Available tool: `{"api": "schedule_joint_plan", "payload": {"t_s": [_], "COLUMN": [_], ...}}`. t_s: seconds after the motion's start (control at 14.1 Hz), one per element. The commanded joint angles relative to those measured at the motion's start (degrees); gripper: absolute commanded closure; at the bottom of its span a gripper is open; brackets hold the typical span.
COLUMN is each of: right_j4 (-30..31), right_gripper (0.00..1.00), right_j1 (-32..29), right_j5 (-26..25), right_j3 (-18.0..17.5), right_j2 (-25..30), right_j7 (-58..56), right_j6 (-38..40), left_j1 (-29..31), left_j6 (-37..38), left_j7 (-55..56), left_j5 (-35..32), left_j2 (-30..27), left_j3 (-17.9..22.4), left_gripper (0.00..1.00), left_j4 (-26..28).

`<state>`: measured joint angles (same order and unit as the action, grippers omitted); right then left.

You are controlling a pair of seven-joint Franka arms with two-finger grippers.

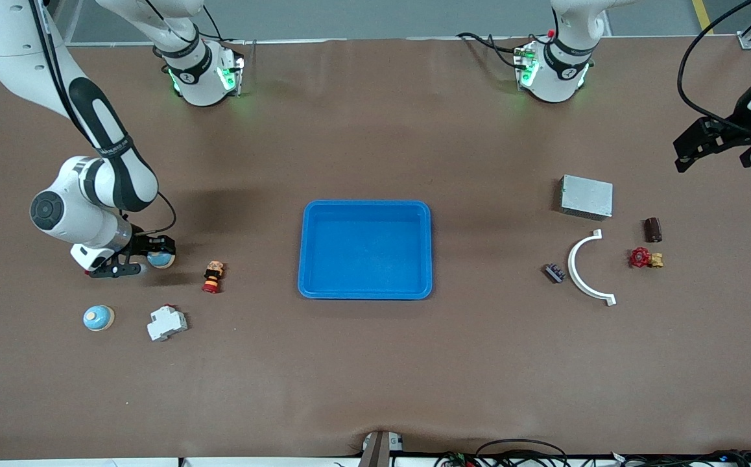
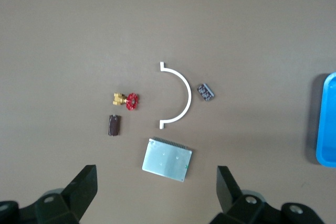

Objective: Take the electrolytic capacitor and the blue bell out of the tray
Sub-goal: 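Lower the bell onto the table and open the right gripper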

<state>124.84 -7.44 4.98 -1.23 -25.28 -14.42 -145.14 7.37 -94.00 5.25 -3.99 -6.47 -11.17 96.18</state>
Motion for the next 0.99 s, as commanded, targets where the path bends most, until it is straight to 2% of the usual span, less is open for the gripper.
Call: {"api": "schedule_joint_plan", "payload": {"t_s": [0.0, 0.07, 0.14, 0.21, 0.5, 0.71, 0.92], "right_j4": [-0.83, -0.83, -1.18, -1.35, -4.76, -13.8, -27.06], "right_gripper": [1.0, 1.0, 0.9, 0.01, 0.0, 0.0, 0.0], "right_j1": [0.23, 0.14, 0.23, 0.32, 0.23, 0.14, -0.21], "right_j5": [1.52, 1.52, 1.52, 1.52, 1.43, 1.17, 0.47], "right_j3": [-0.09, -0.09, -0.09, -0.09, 0.0, 0.0, 0.26], "right_j2": [-0.74, -1.17, -1.18, -1.18, -0.83, -0.74, -0.65], "right_j7": [-0.79, -0.79, -0.7, -0.7, -0.7, -0.7, -0.26], "right_j6": [-0.23, -0.32, -0.14, -0.14, 4.14, 17.83, 34.52], "left_j1": [-6.3, -6.4, -6.31, -6.31, -6.57, -6.57, -6.49], "left_j6": [0.13, 0.14, 0.14, 0.14, 0.4, 0.57, 2.24], "left_j7": [0.29, 0.2, 0.12, -0.67, -0.32, -0.15, -0.15], "left_j5": [1.27, 1.18, 1.01, 1.01, 0.83, 0.92, 0.92], "left_j2": [-3.71, -4.77, -4.69, -4.6, -2.07, -1.17, -1.26], "left_j3": [6.93, 6.95, 6.69, 6.69, 6.6, 6.51, 6.6], "left_gripper": [0.0, 0.0, 0.0, 0.0, 0.0, 0.0, 0.0], "left_j4": [3.93, 4.8, 4.72, 4.37, 1.31, 0.24, 0.15]}}
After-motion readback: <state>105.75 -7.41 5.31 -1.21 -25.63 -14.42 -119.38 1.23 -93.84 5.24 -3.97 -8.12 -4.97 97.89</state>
